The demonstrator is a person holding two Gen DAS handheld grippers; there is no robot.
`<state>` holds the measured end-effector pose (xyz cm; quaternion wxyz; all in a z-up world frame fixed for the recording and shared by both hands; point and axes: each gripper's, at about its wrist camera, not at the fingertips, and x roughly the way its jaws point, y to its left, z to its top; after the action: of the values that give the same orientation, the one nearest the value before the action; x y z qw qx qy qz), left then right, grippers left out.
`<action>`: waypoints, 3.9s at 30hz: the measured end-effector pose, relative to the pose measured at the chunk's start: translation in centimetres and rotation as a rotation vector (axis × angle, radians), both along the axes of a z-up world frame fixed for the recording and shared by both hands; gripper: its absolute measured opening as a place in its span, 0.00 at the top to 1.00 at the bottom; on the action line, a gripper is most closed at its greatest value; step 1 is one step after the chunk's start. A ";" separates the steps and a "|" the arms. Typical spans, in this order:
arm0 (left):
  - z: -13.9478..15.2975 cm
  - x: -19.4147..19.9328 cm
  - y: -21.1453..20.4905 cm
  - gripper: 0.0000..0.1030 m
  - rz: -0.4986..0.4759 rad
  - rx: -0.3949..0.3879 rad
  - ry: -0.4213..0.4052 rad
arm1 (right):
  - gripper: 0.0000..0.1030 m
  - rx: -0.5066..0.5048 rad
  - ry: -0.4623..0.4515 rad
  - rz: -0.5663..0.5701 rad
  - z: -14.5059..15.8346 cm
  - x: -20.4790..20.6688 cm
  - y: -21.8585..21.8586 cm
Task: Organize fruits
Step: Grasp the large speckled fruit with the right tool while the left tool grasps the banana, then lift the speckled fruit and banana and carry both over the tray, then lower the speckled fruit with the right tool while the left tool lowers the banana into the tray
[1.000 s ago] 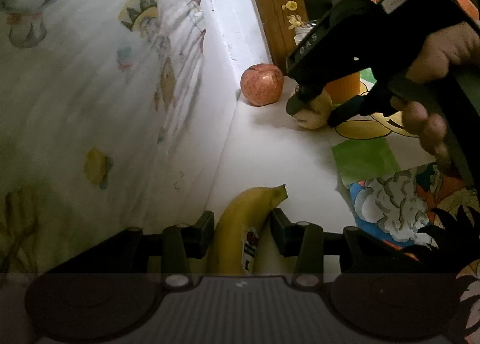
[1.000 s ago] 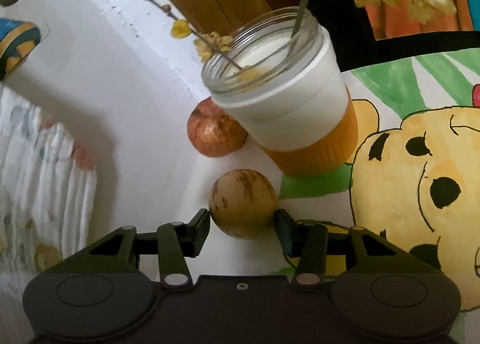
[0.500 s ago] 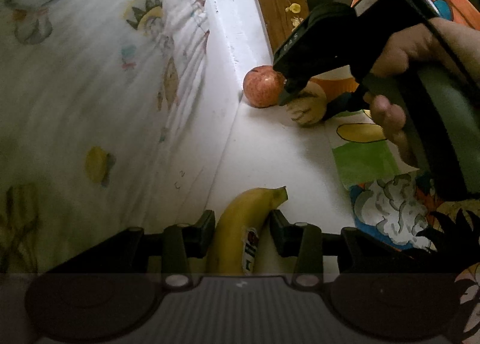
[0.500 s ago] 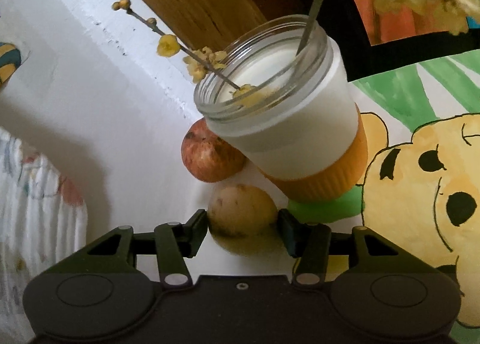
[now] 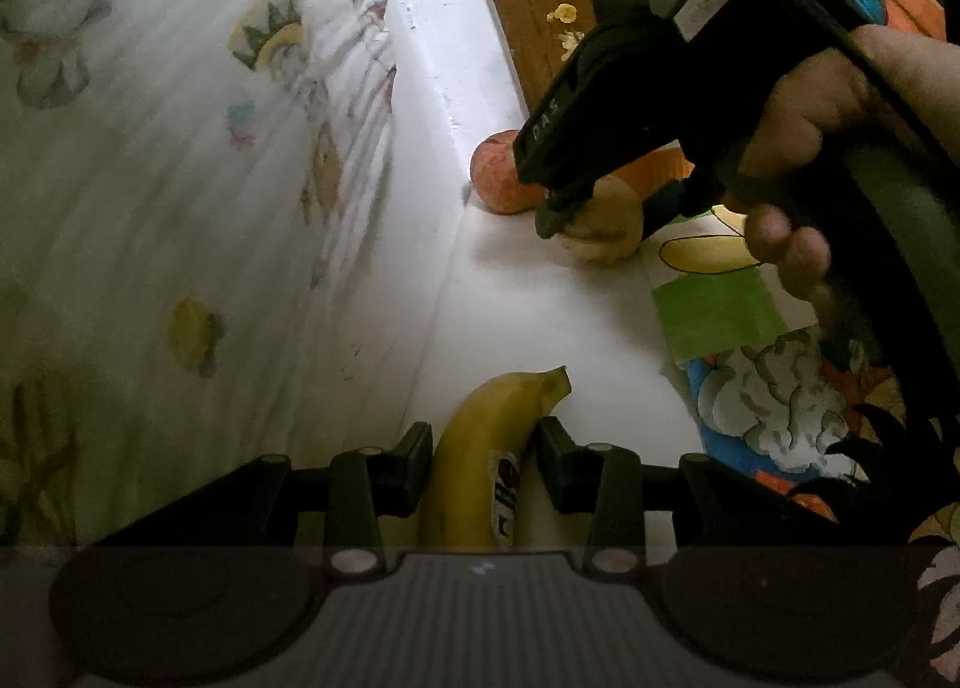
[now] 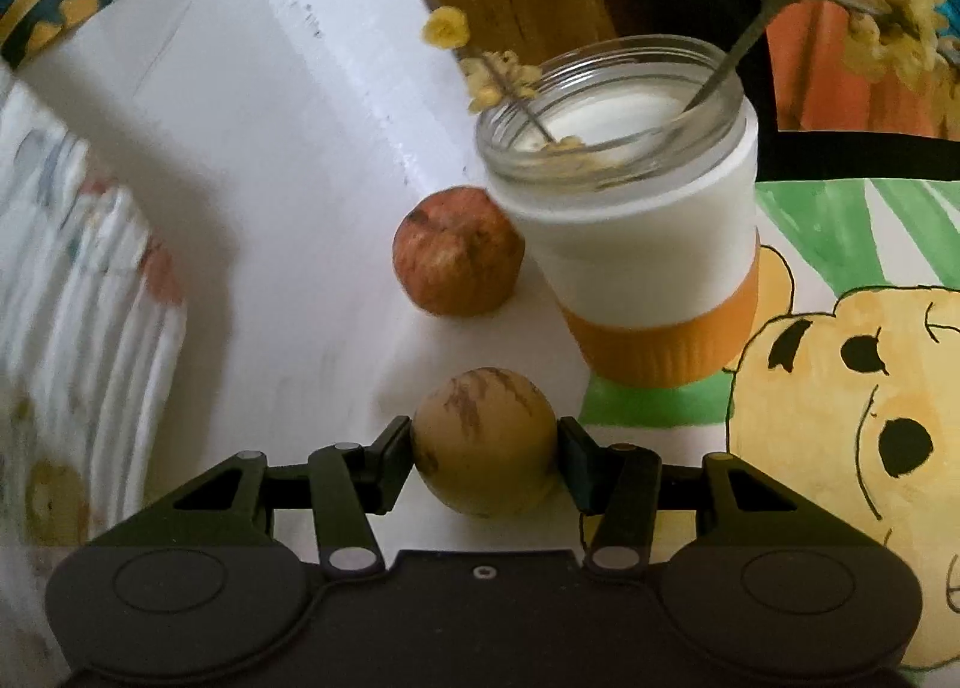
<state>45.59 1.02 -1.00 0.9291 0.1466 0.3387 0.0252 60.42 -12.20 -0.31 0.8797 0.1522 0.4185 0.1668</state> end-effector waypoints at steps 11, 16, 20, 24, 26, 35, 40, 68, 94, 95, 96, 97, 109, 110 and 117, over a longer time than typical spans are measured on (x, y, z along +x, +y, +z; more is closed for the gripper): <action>0.9 0.1 0.4 0.64 0.031 -0.079 0.050 | 0.49 0.073 0.100 0.010 0.3 -2.1 -2.4; 1.9 -0.3 1.7 0.65 0.052 -0.222 0.100 | 0.49 0.095 0.123 0.023 0.5 -3.5 -2.8; 2.4 -0.5 2.9 0.65 0.057 -0.357 0.168 | 0.49 0.100 0.124 0.033 0.9 -4.4 -3.2; 2.3 -0.4 3.3 0.65 0.052 -0.371 0.173 | 0.49 0.103 0.130 0.041 1.1 -5.1 -3.6; 2.1 -0.6 3.1 0.65 0.035 -0.348 0.172 | 0.49 0.102 0.133 0.047 1.0 -5.2 -3.5; 1.8 -1.4 2.4 0.66 0.045 -0.314 0.180 | 0.49 0.106 0.142 0.057 0.7 -5.9 -3.5; 2.4 -2.1 3.1 0.66 0.103 -0.400 0.180 | 0.49 0.122 0.135 0.064 2.1 -7.5 -4.3; 11.4 -15.2 -5.6 0.66 -0.017 -0.533 0.056 | 0.49 0.177 0.008 0.032 11.9 -27.3 -17.9; 7.0 -24.2 -14.4 0.66 -0.209 -0.633 0.126 | 0.49 0.179 -0.012 -0.053 4.6 -40.1 -30.0; 6.9 -24.3 -14.5 0.66 -0.224 -0.631 0.125 | 0.49 0.167 -0.020 -0.046 4.4 -40.4 -30.0; 6.7 -24.3 -14.6 0.66 -0.237 -0.626 0.126 | 0.49 0.152 -0.028 -0.040 4.3 -40.7 -30.1; 6.5 -24.4 -14.7 0.66 -0.247 -0.617 0.126 | 0.49 0.133 -0.039 -0.032 4.1 -41.0 -30.2; 5.0 -25.1 -16.0 0.66 -0.352 -0.547 0.135 | 0.49 0.055 -0.113 -0.005 2.1 -44.1 -30.7; 5.0 -25.1 -16.1 0.66 -0.357 -0.545 0.133 | 0.49 0.054 -0.119 -0.006 2.0 -44.3 -30.8; 4.6 -24.4 -16.7 0.66 -0.376 -0.535 0.142 | 0.49 0.055 -0.132 -0.033 0.8 -44.8 -31.2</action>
<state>21.15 -15.73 3.57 0.8970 -0.0414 0.3644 -0.2466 15.59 -43.42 0.49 0.9034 0.1720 0.3523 0.1737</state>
